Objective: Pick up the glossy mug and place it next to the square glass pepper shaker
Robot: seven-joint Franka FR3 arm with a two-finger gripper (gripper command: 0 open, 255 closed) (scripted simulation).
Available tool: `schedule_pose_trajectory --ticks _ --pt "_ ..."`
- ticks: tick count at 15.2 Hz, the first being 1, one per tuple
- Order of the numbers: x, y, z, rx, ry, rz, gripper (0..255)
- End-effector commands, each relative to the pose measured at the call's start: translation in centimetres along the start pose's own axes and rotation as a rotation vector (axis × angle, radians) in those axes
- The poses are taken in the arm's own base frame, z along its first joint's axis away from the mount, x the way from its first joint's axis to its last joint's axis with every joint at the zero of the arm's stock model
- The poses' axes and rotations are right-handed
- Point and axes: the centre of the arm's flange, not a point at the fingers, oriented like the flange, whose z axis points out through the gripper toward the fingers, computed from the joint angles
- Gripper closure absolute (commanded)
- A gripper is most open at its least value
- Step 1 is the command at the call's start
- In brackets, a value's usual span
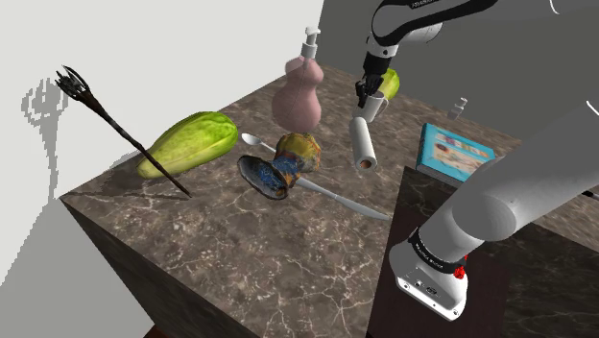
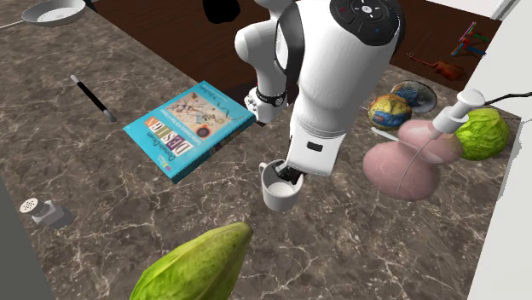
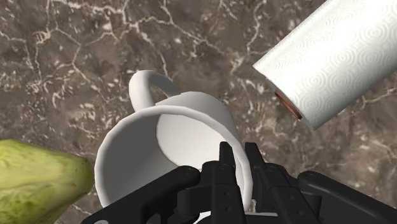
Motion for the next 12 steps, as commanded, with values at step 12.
schedule_pose_trajectory --ticks 12 --pt "-0.3 0.4 -6.8 0.0 0.0 0.0 255"
